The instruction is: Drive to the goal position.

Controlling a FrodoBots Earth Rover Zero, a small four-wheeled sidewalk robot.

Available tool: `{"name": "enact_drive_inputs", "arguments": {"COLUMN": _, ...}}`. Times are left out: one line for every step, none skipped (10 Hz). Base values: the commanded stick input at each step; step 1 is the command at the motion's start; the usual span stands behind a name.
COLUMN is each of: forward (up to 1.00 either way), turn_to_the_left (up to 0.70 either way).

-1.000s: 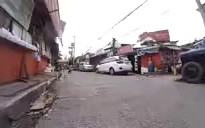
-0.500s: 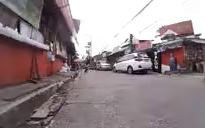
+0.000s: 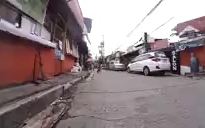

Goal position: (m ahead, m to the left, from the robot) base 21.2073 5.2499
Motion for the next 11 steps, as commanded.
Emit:
{"name": "enact_drive_inputs", "arguments": {"forward": 1.00, "turn_to_the_left": 0.00}}
{"name": "enact_drive_inputs", "arguments": {"forward": 1.00, "turn_to_the_left": 0.00}}
{"name": "enact_drive_inputs", "arguments": {"forward": 1.00, "turn_to_the_left": 0.00}}
{"name": "enact_drive_inputs", "arguments": {"forward": 1.00, "turn_to_the_left": 0.12}}
{"name": "enact_drive_inputs", "arguments": {"forward": 1.00, "turn_to_the_left": 0.27}}
{"name": "enact_drive_inputs", "arguments": {"forward": 1.00, "turn_to_the_left": 0.27}}
{"name": "enact_drive_inputs", "arguments": {"forward": 1.00, "turn_to_the_left": 0.22}}
{"name": "enact_drive_inputs", "arguments": {"forward": 1.00, "turn_to_the_left": 0.00}}
{"name": "enact_drive_inputs", "arguments": {"forward": 1.00, "turn_to_the_left": 0.00}}
{"name": "enact_drive_inputs", "arguments": {"forward": 1.00, "turn_to_the_left": 0.00}}
{"name": "enact_drive_inputs", "arguments": {"forward": 1.00, "turn_to_the_left": 0.00}}
